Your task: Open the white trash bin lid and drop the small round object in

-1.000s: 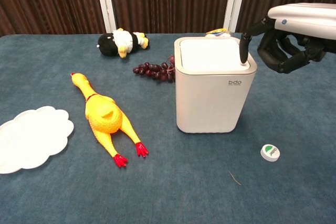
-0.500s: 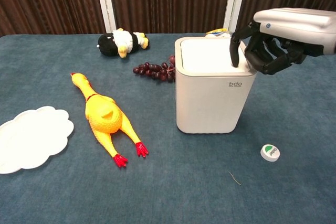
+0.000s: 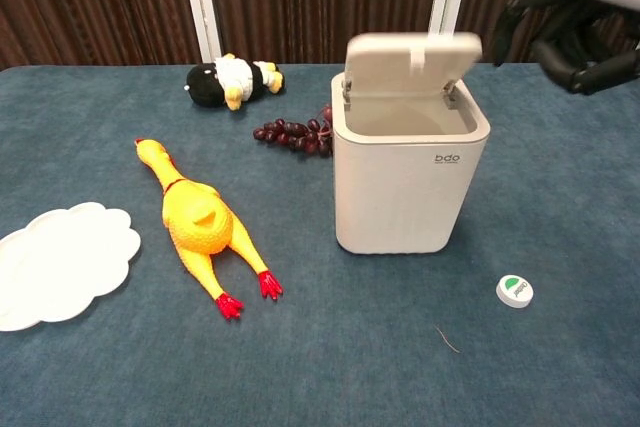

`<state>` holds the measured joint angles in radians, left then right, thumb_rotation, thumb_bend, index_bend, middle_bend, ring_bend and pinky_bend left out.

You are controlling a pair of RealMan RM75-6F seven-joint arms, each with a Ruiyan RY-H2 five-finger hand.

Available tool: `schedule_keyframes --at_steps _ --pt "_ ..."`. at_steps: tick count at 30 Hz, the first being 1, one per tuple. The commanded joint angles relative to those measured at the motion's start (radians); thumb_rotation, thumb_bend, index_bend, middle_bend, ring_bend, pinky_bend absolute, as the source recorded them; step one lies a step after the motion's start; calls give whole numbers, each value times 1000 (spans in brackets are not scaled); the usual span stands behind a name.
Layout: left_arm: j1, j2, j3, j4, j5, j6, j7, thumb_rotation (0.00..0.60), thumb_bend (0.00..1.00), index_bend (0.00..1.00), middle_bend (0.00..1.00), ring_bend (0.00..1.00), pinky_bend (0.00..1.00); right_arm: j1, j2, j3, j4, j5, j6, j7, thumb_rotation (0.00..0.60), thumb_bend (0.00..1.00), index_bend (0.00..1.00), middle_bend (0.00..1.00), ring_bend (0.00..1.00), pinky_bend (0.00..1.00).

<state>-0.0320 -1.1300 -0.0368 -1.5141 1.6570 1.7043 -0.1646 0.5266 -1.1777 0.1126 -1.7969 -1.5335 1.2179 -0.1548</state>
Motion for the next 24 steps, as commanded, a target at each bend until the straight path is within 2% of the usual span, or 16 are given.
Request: schedule_keyframes --at_steps 1,5,10,12,14,17,20,24 --pt "-1 -1 1 -2 2 -2 6 600 637 351 479 500 591 -107 65 -53 10 -121 161 121 600 740 549 894 752 846" --pt "-2 -2 1 -5 1 -5 13 600 638 351 479 500 591 -180 83 -116 69 -191 245 175 600 740 548 894 752 846" --pt "-3 -2 3 -7 2 -8 18 600 637 353 479 500 591 -215 56 -168 151 -209 232 205 600 731 547 894 753 846" --pt "-3 -1 3 -8 4 -6 18 600 637 355 480 500 591 -215 39 -181 184 -206 201 203 600 659 535 894 756 846" --pt "-2 -1 2 -7 1 -5 16 600 637 355 481 500 591 -208 21 -187 211 -204 170 201 600 496 521 897 762 847" --pt "-2 1 0 -6 -5 -7 10 600 637 356 485 500 591 -196 -3 -186 237 -201 137 191 600 332 505 902 771 850" --pt "0 3 -2 -6 -11 -4 2 600 637 359 489 500 591 -177 -29 -187 255 -200 85 149 600 273 464 904 775 853" --pt "3 4 -5 -4 -11 3 -7 600 637 365 492 500 591 -145 -48 -190 251 -193 4 102 600 267 432 905 778 855"
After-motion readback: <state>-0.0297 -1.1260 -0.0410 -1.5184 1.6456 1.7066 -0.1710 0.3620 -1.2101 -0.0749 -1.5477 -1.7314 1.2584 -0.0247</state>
